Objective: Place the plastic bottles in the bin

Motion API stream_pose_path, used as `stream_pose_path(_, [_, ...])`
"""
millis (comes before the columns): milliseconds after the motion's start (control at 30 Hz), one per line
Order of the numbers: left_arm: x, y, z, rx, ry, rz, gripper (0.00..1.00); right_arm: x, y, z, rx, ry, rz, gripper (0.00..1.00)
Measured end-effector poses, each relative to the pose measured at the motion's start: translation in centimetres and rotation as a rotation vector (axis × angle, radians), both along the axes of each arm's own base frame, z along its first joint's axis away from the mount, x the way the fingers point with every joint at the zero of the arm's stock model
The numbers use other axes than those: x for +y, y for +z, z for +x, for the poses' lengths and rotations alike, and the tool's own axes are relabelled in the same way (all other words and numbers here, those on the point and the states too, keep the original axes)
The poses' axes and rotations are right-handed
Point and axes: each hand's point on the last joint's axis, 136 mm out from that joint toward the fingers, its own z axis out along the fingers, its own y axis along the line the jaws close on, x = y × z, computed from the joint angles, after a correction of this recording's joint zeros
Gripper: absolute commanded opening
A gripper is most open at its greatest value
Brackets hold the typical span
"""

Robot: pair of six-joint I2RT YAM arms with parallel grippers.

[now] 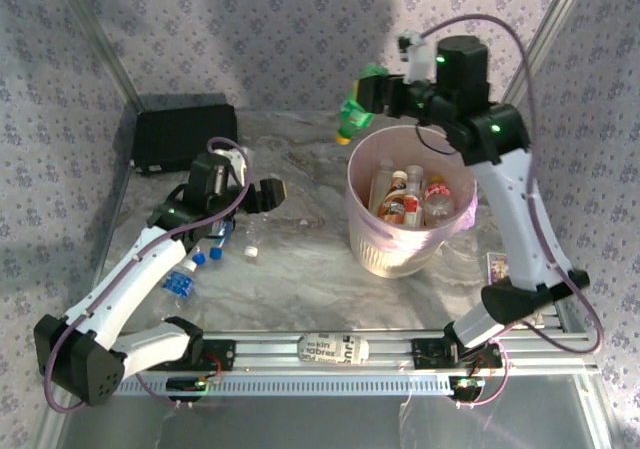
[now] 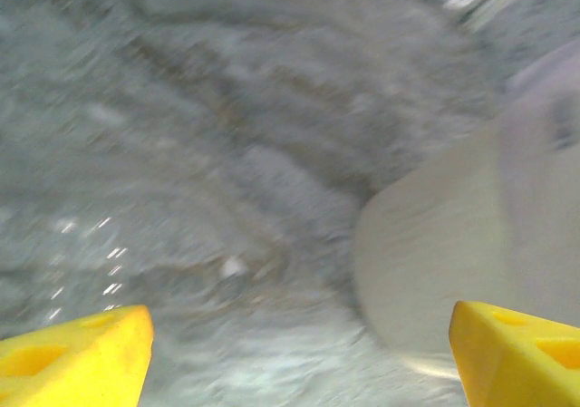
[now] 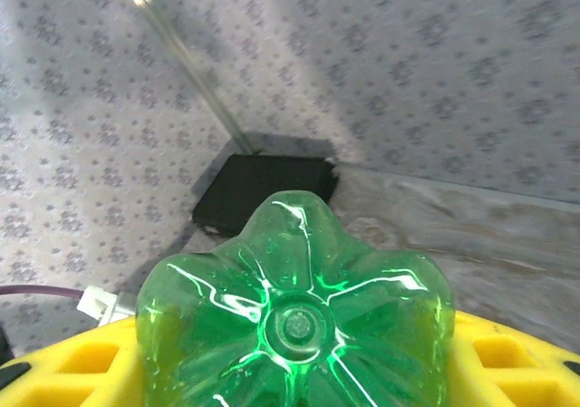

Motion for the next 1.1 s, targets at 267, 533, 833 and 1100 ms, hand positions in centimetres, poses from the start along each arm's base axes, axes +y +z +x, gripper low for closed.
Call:
stream_pose_path(267, [1.8, -7.0, -1.4, 0.17, 0.058, 0.211, 0.83, -9.2, 0.5, -3.6, 0.016, -0.211, -0.017, 0.54])
stream_pose_path(533, [3.8, -11.0, -1.9, 0.226, 0.118, 0.352, 0.83, -9.6, -6.5, -2.6, 0.218, -0.211, -0.05, 0.52])
stream_pose_path(833, [5.2, -14.1, -2.2, 0.265, 0.157, 0.418, 0.82, -6.7, -14.6, -2.0, 0.454, -0.137, -0.065, 0.53])
stream_pose_path(1100, [5.4, -15.1, -1.5, 0.272, 0.171, 0.42, 0.79, -5.0, -20.1, -1.9, 0.599, -0.092, -0.046, 0.53])
